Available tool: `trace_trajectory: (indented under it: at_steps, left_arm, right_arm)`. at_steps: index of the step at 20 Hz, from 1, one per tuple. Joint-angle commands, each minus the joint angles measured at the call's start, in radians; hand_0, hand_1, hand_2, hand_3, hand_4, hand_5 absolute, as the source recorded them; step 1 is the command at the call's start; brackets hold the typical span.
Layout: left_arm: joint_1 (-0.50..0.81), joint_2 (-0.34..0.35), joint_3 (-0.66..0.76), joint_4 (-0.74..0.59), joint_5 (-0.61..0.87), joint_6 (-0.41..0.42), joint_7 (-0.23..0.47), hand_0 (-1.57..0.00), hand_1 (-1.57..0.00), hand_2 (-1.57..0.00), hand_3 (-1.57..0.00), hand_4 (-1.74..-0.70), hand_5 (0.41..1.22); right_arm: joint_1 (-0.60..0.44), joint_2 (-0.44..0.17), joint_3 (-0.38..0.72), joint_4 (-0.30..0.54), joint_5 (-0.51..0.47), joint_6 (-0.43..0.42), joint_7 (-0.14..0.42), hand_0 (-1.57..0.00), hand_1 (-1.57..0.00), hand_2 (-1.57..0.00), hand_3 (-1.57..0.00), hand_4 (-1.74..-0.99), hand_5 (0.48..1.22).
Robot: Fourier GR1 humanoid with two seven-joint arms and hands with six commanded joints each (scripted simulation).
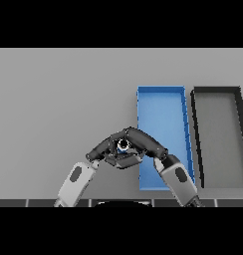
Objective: Pick up the blue pipe and place it into the blue bin.
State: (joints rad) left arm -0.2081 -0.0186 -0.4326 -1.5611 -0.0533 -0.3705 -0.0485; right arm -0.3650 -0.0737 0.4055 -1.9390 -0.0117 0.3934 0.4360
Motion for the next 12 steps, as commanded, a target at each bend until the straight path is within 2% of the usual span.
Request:
trace_trajectory:
  at_steps: [1, 3, 5, 7, 8, 9, 12]
  left_arm:
    - [0.011, 0.002, 0.001, -0.014, 0.01, -0.008, 0.005, -1.57, -1.57, -1.55, -1.27, -1.68, 1.221]
    - [0.005, 0.004, 0.008, -0.014, 0.001, -0.016, 0.008, -1.57, -1.57, -1.56, -1.33, -1.7, 1.221]
    - [0.004, -0.01, 0.005, -0.01, -0.009, -0.021, -0.003, -1.57, -1.57, -1.55, -1.37, -1.72, 1.221]
    - [0.022, -0.011, 0.005, -0.026, -0.016, -0.028, -0.002, -1.57, -1.57, -1.55, -1.4, -1.73, 1.221]
    - [0.003, -0.017, 0.013, -0.005, -0.028, -0.024, -0.029, -1.57, -1.57, -1.55, -1.42, -1.73, 1.221]
    - [0.011, -0.018, 0.01, -0.011, -0.033, -0.023, -0.026, -1.57, -1.57, -1.55, -1.43, -1.73, 1.221]
    - [0.017, -0.026, 0.012, -0.007, -0.037, -0.02, -0.037, -1.57, -1.57, -1.56, -1.42, -1.73, 1.221]
  right_arm:
    - [0.001, 0.019, 0.0, 0.007, -0.014, -0.008, -0.013, -1.19, -1.19, -1.2, -1.03, -1.513, 0.671]
    - [0.013, 0.033, 0.002, 0.016, -0.005, -0.017, -0.046, -1.32, -1.33, -1.33, -1.23, -1.481, 0.869]
    - [0.019, 0.033, 0.019, 0.016, 0.032, -0.017, -0.102, -1.41, -1.42, -1.42, -1.35, -1.474, 0.996]
    - [0.033, 0.033, 0.029, -0.001, 0.047, -0.011, -0.1, -1.47, -1.47, -1.47, -1.43, -1.481, 1.077]
    - [0.035, 0.048, 0.039, -0.008, 0.059, -0.013, -0.086, -1.49, -1.49, -1.49, -1.46, -1.485, 1.106]
    - [0.051, 0.053, 0.019, -0.011, 0.027, -0.006, -0.078, -1.51, -1.51, -1.51, -1.48, -1.488, 1.129]
    - [0.082, 0.098, 0.015, -0.021, 0.013, -0.006, -0.047, -1.54, -1.54, -1.54, -1.52, -1.493, 1.174]
